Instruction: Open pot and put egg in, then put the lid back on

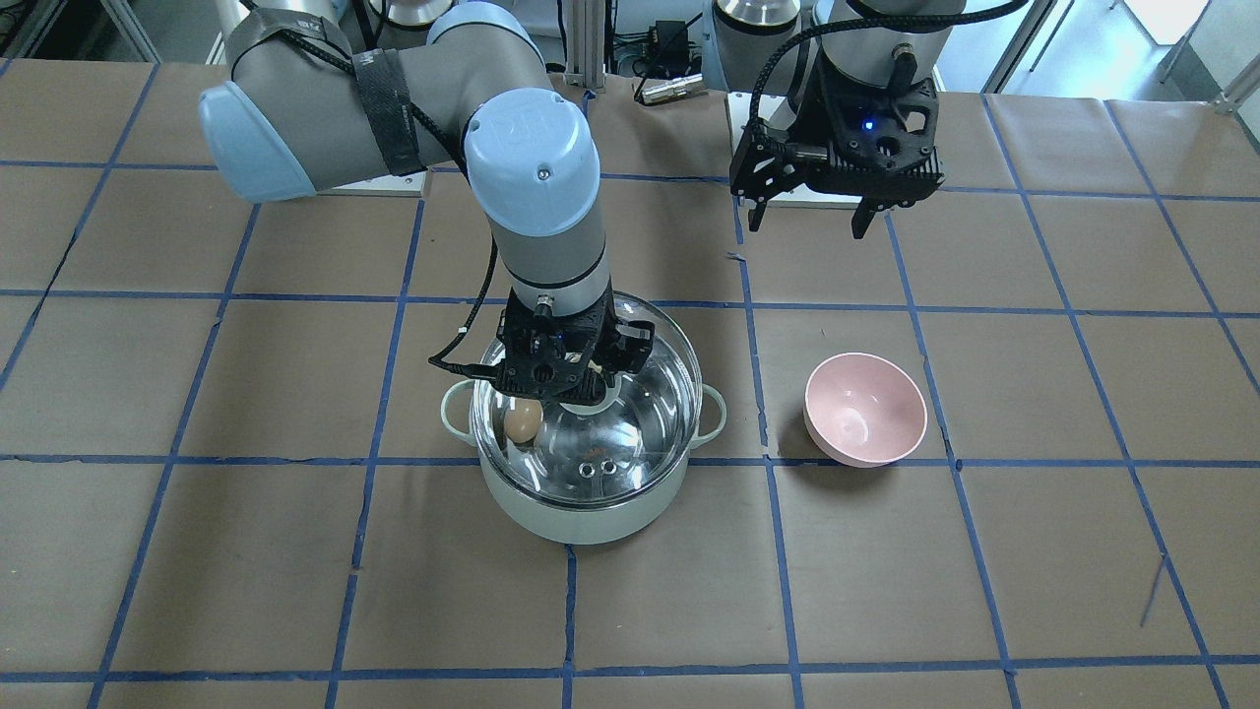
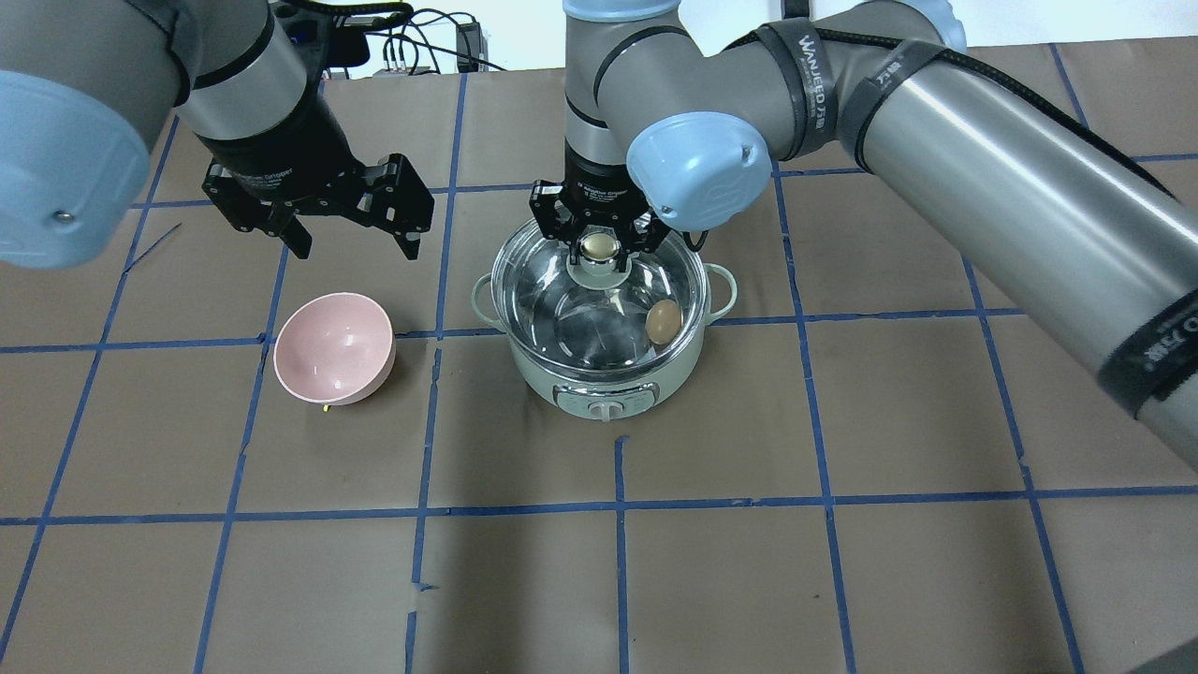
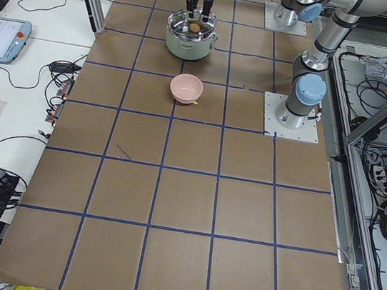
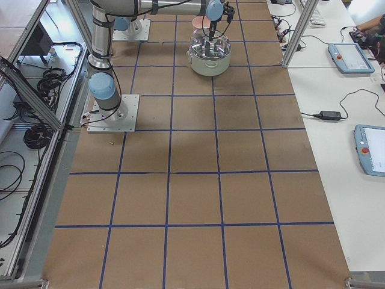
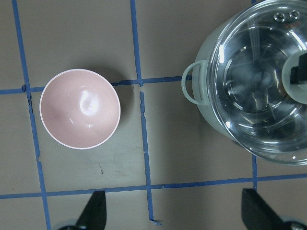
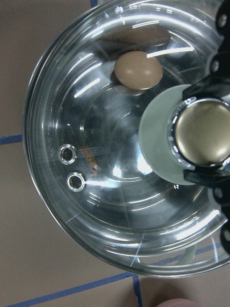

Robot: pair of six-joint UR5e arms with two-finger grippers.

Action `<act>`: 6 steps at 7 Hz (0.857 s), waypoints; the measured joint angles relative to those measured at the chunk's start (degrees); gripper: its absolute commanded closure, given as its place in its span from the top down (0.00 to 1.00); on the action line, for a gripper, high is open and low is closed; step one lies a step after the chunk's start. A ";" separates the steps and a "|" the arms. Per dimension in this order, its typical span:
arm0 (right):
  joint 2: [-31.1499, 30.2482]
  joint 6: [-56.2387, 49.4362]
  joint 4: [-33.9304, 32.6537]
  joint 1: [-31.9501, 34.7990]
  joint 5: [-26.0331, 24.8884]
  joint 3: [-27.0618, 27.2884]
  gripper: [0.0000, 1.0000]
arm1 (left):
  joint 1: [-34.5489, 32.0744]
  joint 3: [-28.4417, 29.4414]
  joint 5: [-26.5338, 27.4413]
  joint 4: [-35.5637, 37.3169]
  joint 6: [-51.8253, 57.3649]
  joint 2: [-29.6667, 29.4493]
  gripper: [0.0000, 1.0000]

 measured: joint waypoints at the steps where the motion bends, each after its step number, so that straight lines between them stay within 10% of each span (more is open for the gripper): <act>1: 0.00 0.04 -0.31 -0.06 0.00 0.19 0.65 | 0.04 0.00 -0.04 0.00 0.00 0.00 1.00; 6: -0.41 0.71 -4.24 -0.41 0.02 1.70 0.72 | 0.10 0.00 -0.08 -0.03 0.00 0.01 1.00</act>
